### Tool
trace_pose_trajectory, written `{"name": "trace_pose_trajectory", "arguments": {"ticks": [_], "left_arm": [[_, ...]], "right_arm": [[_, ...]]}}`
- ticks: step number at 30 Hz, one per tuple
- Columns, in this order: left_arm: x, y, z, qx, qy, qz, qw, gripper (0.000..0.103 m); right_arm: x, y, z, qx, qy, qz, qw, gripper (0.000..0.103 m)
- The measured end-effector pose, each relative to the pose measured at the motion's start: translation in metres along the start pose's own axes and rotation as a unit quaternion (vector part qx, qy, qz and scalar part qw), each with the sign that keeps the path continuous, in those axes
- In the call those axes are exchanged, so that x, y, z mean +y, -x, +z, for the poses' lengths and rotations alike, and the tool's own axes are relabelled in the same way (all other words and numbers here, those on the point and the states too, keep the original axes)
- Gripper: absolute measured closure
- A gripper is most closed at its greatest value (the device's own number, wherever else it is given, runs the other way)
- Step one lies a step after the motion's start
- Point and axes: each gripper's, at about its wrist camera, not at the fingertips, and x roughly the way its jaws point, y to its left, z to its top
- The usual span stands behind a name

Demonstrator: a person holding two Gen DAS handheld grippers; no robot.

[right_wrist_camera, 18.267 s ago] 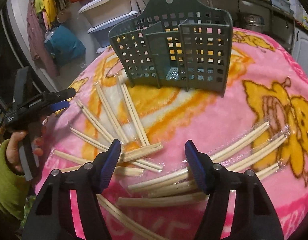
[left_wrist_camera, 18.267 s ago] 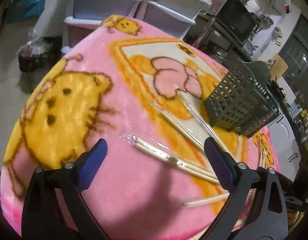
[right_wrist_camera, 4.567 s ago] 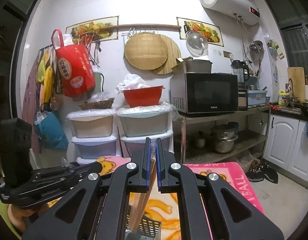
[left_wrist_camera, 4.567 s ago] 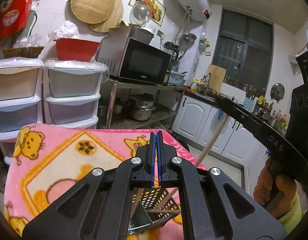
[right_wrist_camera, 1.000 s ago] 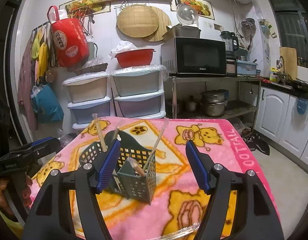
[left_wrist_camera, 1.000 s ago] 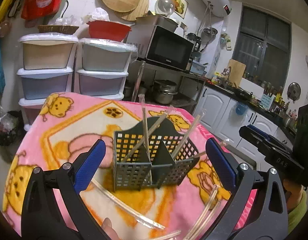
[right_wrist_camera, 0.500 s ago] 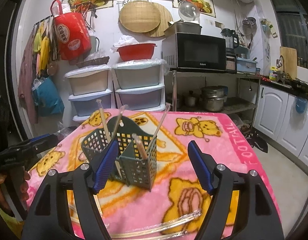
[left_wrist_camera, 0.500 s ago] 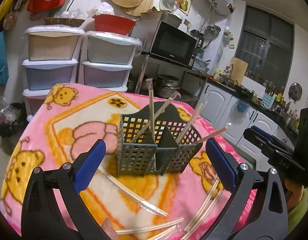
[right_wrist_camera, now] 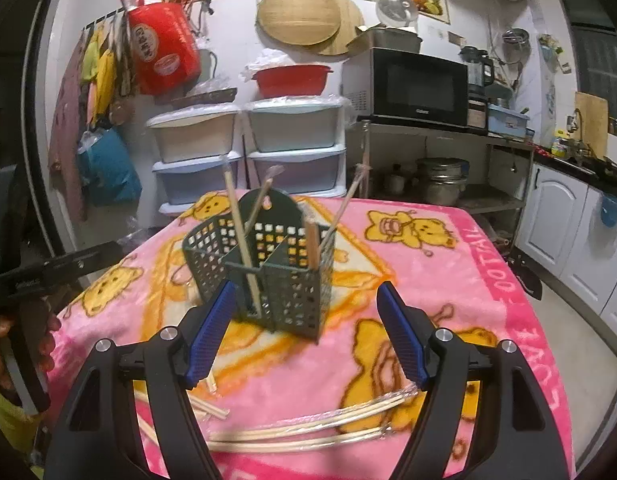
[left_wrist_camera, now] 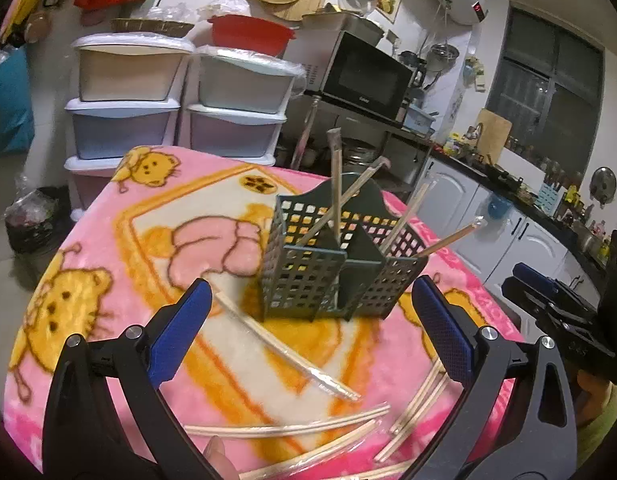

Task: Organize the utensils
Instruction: 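Move both open tools toward the wrapped chopsticks lying on the blanket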

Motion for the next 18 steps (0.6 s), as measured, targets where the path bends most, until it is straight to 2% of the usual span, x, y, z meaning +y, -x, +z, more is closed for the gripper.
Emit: {"name": "trace_pose_trajectory", "arguments": {"ticks": [18], "left_arm": [[0.048, 0.009, -0.030, 0.032, 0.052, 0.058, 0.9964, 0.011]], "right_arm": [[0.052, -0.011, -0.035, 0.055, 0.038, 0.081, 0.994, 0.033]]}}
